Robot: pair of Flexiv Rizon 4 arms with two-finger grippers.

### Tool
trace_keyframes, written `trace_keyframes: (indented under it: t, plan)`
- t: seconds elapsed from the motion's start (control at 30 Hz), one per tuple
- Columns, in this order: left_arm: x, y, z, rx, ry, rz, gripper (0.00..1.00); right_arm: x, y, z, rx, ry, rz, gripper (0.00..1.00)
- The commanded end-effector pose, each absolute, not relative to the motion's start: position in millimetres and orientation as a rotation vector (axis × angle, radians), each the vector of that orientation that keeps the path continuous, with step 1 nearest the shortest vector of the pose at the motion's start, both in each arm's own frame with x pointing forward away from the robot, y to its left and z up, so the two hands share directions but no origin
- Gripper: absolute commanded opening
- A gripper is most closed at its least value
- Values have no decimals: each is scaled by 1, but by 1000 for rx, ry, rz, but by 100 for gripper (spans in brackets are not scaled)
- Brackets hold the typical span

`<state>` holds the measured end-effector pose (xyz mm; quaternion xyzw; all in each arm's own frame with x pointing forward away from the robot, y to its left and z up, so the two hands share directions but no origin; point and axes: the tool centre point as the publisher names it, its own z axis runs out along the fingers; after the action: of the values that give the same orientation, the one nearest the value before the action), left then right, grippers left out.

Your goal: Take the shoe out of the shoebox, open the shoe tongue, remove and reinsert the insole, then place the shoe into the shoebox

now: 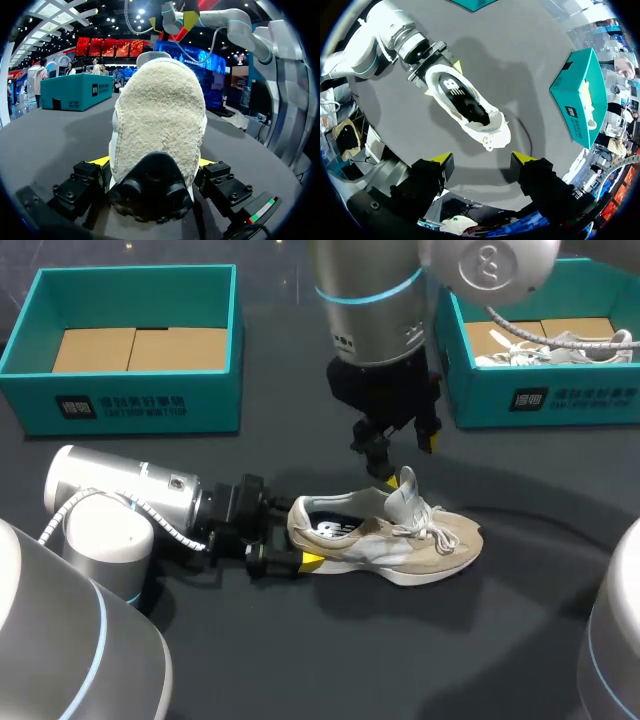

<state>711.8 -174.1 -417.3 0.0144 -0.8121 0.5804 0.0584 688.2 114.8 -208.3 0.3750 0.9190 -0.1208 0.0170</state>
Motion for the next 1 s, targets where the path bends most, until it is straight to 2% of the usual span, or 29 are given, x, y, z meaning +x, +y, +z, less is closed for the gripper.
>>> trace_keyframes:
  t: [0.03, 0.27, 0.3, 0.33, 0.37, 0.43, 0.83, 1.0]
  plan:
    - [708, -173, -420, 46, -2462, 1758, 0, 686, 127, -203, 1045, 2888, -341, 76]
    - [708, -173, -420, 46, -2462, 1758, 0, 685, 143, -208, 788, 2993, -266, 81]
    - [708, -173, -420, 46, -2462, 1758, 0, 684, 144, -210, 741, 3011, -245, 85]
    - [708, -173, -420, 46, -2462, 1758, 0, 683, 147, -212, 670, 3035, -212, 98]
    - [708, -173, -420, 46, -2462, 1758, 0, 683, 150, -213, 600, 3063, -172, 100]
    - [708, -173, -420, 46, -2462, 1758, 0, 679, 150, -214, 458, 3104, -116, 100]
    - [708, -173, -420, 46, -2462, 1758, 0, 679, 150, -214, 458, 3104, -116, 100]
    - [708, -173, -420, 46, -2462, 1758, 0, 695, 183, -220, 260, 3152, -274, 100]
